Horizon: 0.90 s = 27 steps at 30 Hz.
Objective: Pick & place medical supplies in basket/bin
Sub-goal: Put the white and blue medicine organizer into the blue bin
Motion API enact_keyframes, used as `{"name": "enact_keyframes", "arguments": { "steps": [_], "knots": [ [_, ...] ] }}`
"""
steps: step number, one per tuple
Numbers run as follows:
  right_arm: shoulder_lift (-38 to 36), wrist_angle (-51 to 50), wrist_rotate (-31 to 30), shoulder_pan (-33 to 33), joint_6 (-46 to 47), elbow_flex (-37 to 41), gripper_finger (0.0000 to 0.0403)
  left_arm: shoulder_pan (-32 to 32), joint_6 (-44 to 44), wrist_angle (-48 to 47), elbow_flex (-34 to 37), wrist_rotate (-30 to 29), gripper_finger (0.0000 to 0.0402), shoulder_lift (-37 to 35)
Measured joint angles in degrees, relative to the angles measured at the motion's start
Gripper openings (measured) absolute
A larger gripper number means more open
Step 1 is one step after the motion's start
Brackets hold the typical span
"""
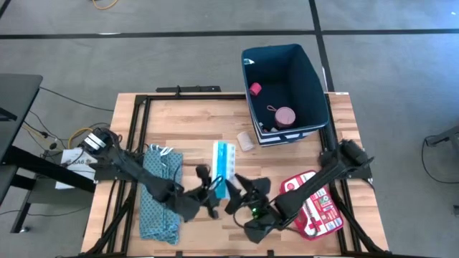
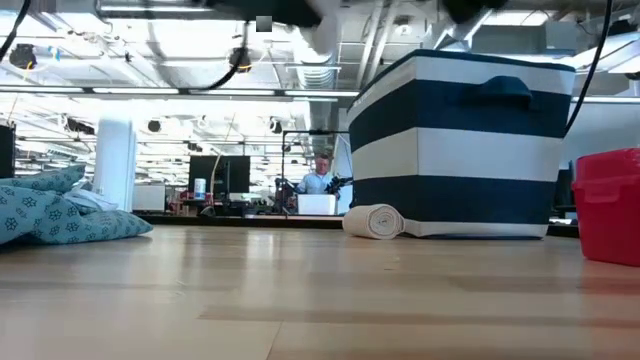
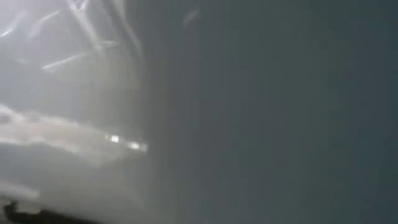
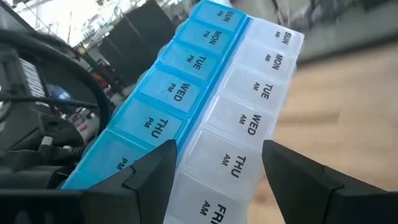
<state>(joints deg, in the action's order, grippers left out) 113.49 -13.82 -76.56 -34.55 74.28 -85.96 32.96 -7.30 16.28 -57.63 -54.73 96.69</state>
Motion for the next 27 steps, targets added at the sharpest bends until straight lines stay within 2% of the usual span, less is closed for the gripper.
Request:
{"name": "enact_keyframes", "arguments": {
  "steps": [4,8,11,14,18,20,23,27],
  "knots": [
    [-7.0,-7.1,-3.6,-0.2,-4.8,-0.1,0.0234,-4.6,-12.4,-0.3,-5.5,3.5,0.0164,-2.6],
    [-15.7,-13.9,-6.6,0.1,-9.4,-0.1,0.0233,-11.3,-20.9,-1.8,-13.7,11.8,0.0164,-3.9],
    [-22.5,-16.1,-6.8,1.6,-14.6,-0.1,0.0226,-17.1,-22.3,-8.4,-22.5,19.2,0.0164,-3.9],
    [-29.0,-16.8,-6.3,4.0,-21.0,0.0,0.0219,-23.5,-19.2,-16.4,-32.5,27.7,0.0164,-2.5],
    [-36.7,-17.9,-6.4,8.4,-29.3,0.2,0.0212,-32.8,-14.9,-23.7,-45.6,35.6,0.0164,1.8],
    [-40.4,-18.6,-4.6,11.2,-31.3,0.2,0.0211,-37.1,-12.8,-26.4,-52.4,39.8,0.0164,4.5],
    [-45.0,-21.7,1.5,15.5,-30.2,0.3,0.0211,-42.9,-6.8,-30.5,-60.9,45.5,0.0164,9.5],
    [-47.3,-31.8,5.8,22.1,-22.4,0.3,0.0211,-47.3,-0.2,-31.7,-68.2,53.2,0.0164,17.8]
  ]
}}
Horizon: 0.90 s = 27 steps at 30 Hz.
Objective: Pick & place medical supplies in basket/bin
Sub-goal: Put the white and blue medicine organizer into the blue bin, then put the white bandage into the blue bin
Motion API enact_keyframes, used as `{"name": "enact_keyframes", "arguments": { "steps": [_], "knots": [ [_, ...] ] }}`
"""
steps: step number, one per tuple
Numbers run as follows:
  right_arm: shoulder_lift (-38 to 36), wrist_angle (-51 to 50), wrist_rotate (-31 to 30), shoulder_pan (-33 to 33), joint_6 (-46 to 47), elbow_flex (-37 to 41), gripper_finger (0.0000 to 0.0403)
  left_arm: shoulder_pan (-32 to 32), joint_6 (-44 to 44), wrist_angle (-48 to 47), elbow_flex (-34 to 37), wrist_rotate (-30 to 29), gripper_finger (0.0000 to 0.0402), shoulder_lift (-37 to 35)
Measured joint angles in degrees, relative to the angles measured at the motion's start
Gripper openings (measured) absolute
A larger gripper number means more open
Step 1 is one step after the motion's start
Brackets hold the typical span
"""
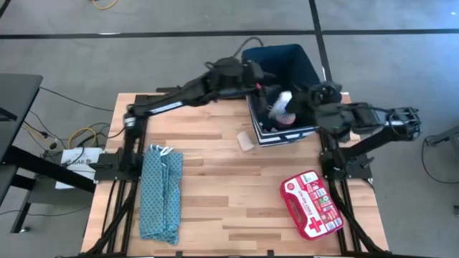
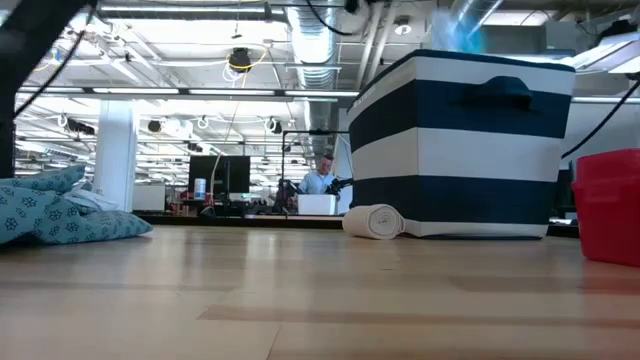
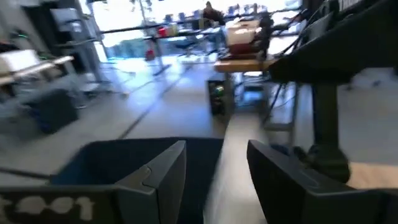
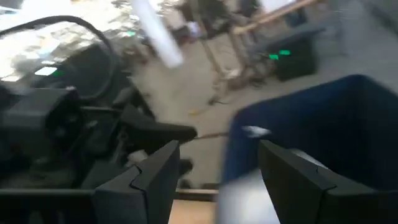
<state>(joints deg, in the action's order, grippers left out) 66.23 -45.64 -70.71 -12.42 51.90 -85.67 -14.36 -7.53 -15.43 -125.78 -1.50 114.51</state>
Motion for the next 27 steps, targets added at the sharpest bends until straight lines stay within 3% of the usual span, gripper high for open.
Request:
{"name": "enact_keyframes", "arguments": {
  "steps": [3,6,10,17,27],
  "knots": [
    [1.2,-11.7,3.8,5.6,7.5,0.0,0.0211,-0.8,2.4,-0.2,-5.4,3.1,0.0164,5.8],
    [2.1,-27.3,7.3,8.9,17.7,0.2,0.021,-1.8,1.8,-3.2,-8.4,2.4,0.0164,10.4],
    [3.4,-38.9,6.0,10.5,28.5,0.1,0.0204,-2.9,1.6,-1.9,-8.9,0.0,0.0164,13.6],
    [0.2,-33.1,4.3,10.7,20.5,0.0,0.0203,-3.6,0.6,-0.4,-9.4,1.3,0.0164,10.6],
    [-3.3,-18.3,4.4,3.2,2.0,-0.1,0.0205,-4.2,-2.8,-14.2,-9.3,2.3,0.0164,-1.0]
  ]
}}
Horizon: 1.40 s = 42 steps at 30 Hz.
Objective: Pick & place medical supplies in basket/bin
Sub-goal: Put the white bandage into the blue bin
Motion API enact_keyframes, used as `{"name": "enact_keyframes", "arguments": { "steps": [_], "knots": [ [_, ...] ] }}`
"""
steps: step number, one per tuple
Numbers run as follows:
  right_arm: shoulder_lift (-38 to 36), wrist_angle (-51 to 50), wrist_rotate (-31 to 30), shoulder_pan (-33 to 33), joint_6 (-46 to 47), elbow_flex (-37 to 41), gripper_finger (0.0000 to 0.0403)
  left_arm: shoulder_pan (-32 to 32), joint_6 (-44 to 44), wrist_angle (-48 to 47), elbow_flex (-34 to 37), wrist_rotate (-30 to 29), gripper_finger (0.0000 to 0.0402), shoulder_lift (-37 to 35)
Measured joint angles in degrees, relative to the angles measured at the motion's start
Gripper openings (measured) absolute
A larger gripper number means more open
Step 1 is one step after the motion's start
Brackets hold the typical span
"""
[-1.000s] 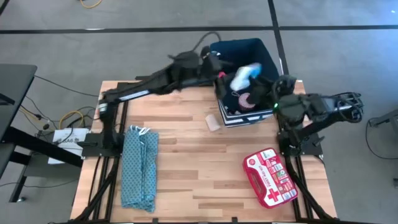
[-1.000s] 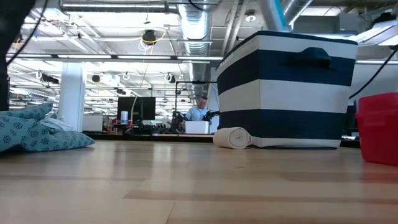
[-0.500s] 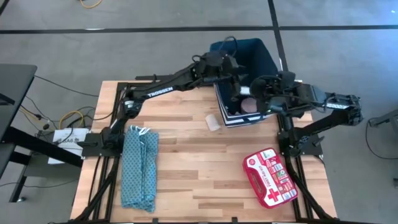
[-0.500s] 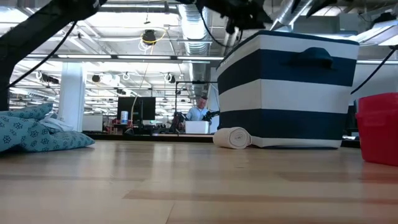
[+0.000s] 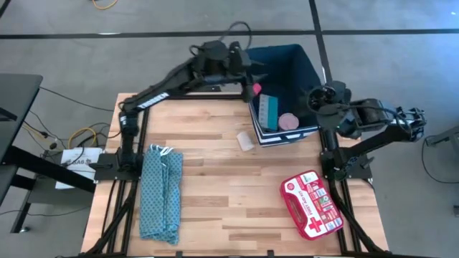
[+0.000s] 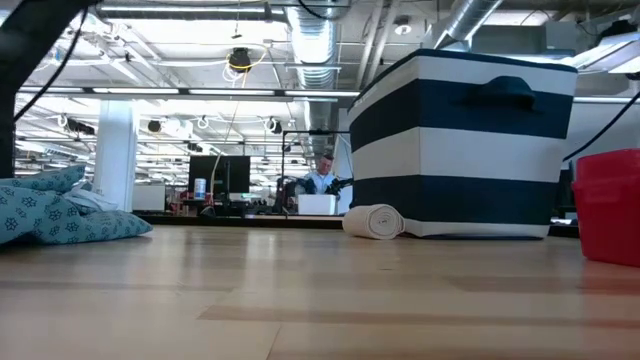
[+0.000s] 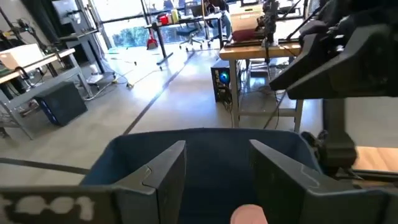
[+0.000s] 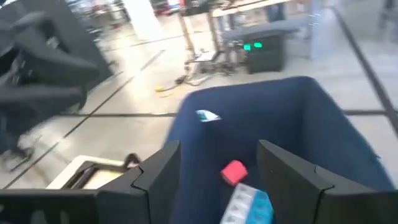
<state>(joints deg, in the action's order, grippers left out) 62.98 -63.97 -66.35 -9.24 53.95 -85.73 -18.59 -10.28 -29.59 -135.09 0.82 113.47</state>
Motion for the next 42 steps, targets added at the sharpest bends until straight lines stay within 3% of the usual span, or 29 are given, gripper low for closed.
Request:
{"name": "enact_keyframes", "arguments": {
  "steps": [10,19,25,35,42],
  "knots": [
    [3.6,14.4,-1.1,-11.2,-17.4,0.0,0.0206,0.0,0.0,-13.9,0.1,-1.4,0.0164,-13.2],
    [13.3,20.8,-0.3,-21.0,-19.0,0.0,0.0207,0.0,0.0,-27.3,0.1,-1.5,0.0164,-23.5],
    [21.4,28.7,1.9,-23.9,-25.8,0.0,0.021,0.1,0.8,-34.4,0.1,-1.8,0.0164,-29.7],
    [35.1,30.3,1.8,-25.2,-22.4,0.0,0.0213,0.1,0.6,-48.9,0.3,-13.3,0.0164,-35.3],
    [41.5,30.1,2.0,-27.1,-9.2,0.0,0.0214,0.3,5.0,-54.7,9.6,-10.1,0.0164,-38.8]
  ]
}}
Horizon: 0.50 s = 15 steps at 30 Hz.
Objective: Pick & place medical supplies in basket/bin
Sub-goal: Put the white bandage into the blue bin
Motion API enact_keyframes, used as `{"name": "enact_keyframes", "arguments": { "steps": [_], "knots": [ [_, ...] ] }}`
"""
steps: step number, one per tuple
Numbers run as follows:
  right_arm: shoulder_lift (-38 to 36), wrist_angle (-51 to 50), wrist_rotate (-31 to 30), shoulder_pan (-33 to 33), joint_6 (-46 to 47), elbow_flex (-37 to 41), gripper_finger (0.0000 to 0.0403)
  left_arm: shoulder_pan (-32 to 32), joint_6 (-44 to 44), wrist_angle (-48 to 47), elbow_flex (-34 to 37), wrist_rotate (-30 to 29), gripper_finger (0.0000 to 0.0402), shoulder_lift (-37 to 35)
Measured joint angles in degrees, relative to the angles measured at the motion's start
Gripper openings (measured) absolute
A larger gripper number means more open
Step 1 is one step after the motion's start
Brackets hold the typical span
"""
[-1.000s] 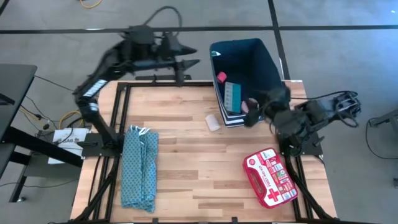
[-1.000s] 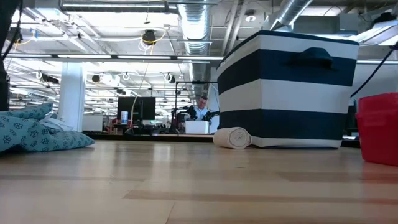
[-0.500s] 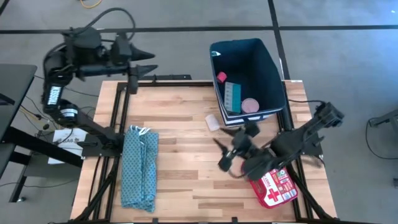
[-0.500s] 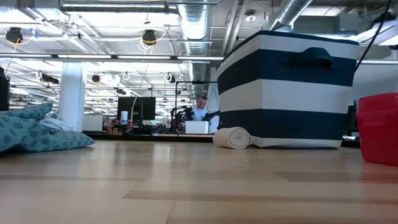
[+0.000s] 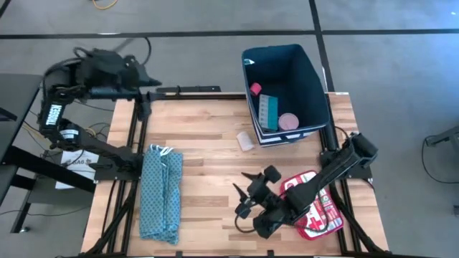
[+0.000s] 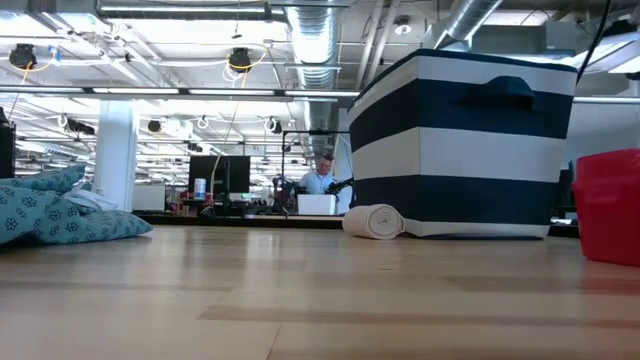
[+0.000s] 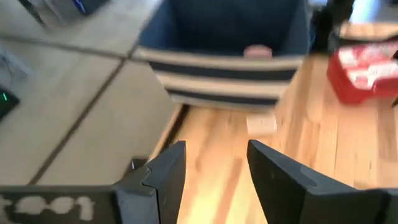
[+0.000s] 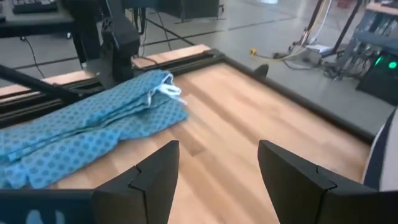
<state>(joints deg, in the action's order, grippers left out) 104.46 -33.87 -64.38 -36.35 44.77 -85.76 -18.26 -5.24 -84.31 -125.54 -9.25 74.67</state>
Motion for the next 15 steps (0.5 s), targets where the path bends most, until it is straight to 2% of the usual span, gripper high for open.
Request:
{"name": "enact_keyframes", "arguments": {
  "steps": [3,5,7,11,15],
  "knots": [
    [2.3,-0.1,0.1,-0.7,2.6,0.0,0.0214,1.0,1.7,0.2,8.8,-4.7,0.0164,-2.5],
    [3.5,-0.1,0.1,-1.2,4.1,0.0,0.0214,1.3,3.1,1.4,16.1,-9.8,0.0164,-4.5],
    [4.6,-0.1,0.0,-1.8,5.7,0.0,0.0214,1.4,4.7,4.3,24.5,-12.4,0.0164,-6.8],
    [6.3,-0.1,0.0,-2.6,9.2,0.0,0.0214,1.4,5.5,16.6,42.9,-10.2,0.0164,-11.2],
    [6.8,-0.7,1.5,-3.0,9.7,0.0,0.0214,1.4,4.1,37.2,61.6,-3.1,0.0164,-13.6]
  ]
}}
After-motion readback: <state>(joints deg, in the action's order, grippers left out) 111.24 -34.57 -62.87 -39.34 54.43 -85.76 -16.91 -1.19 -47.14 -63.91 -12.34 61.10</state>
